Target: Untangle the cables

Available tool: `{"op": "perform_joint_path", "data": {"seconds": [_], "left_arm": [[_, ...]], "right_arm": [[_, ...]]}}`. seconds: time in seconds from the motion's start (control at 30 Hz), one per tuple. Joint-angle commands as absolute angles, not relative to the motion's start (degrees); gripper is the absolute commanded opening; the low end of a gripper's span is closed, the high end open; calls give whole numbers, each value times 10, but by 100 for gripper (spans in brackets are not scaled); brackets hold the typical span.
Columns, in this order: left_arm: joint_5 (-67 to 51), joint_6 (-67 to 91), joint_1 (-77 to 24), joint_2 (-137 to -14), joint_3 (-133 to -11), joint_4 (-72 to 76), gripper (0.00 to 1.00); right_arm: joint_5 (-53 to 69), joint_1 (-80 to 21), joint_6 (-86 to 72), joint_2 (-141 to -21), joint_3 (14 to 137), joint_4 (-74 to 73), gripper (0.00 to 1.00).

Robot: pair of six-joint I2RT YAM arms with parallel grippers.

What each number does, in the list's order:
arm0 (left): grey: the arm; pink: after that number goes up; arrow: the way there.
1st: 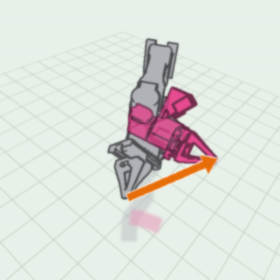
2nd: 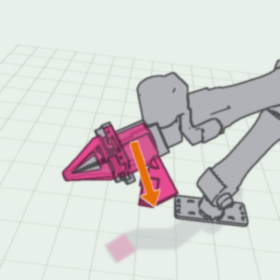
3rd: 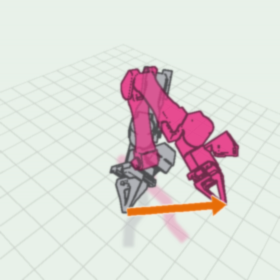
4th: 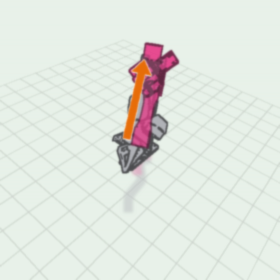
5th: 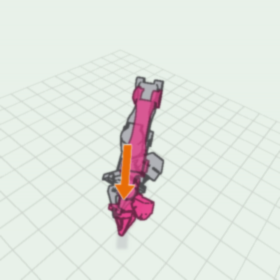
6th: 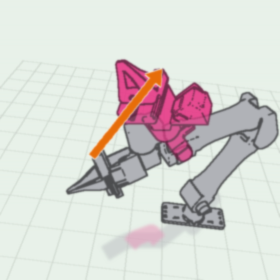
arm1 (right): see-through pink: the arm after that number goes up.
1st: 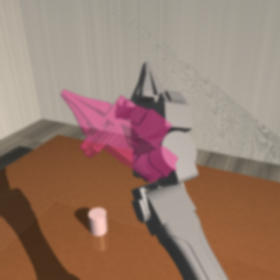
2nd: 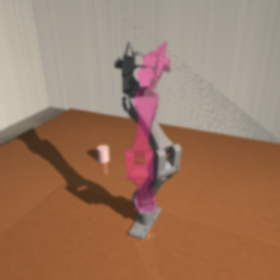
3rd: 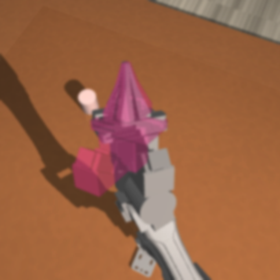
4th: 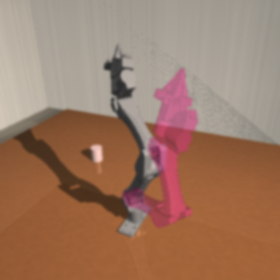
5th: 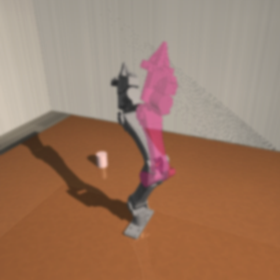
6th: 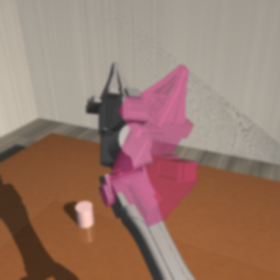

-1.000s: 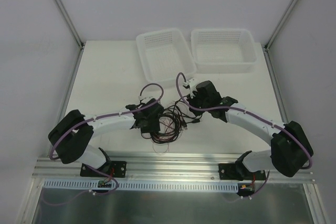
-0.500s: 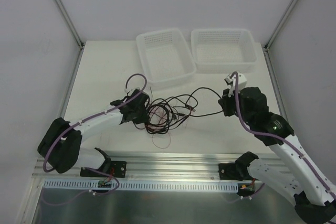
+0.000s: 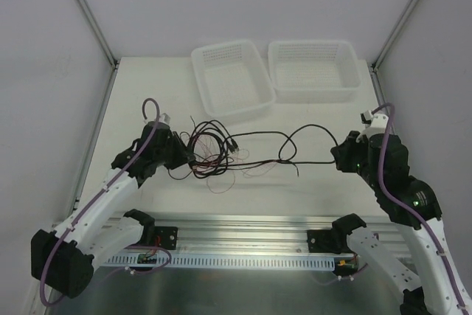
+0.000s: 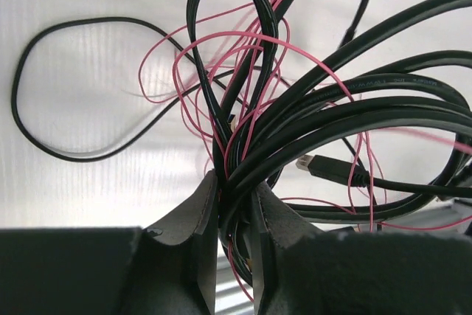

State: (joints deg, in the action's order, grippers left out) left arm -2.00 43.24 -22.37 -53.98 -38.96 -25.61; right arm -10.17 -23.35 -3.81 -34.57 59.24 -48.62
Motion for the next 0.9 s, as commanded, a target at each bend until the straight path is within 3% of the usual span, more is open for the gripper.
{"op": "perform_joint_path", "data": {"seconds": [0.0,0.17,0.27,0.3,0.4,0.53,0.6,0.67,0.87], "left_arm": [[9,354,-192,-495,-390,-339,0],[-107,339,-194,-492,-381,-321,0],[-138,351,-207,-507,-353,-293,9],[-138,356,-210,-512,-346,-286,15],[-133,366,-226,-536,-340,-275,39],[-117,373,-257,-517,-359,-277,80],[-92,384,-303,-511,-365,-279,93],[-63,398,-347,-519,-377,-279,93],[27,449,-479,-620,-405,-279,79]], "right_arm": [[-143,-210,-30,-334,626,-512,1],[-21,-212,-72,-371,509,-462,5],[21,-219,-95,-373,433,-422,23],[21,-224,-97,-373,423,-417,36],[9,-245,-94,-378,415,-421,60],[-14,-291,-93,-377,437,-435,73],[-19,-316,-98,-377,453,-434,75],[-20,-338,-108,-381,460,-422,75],[-58,-390,-119,-408,471,-374,76]]}}
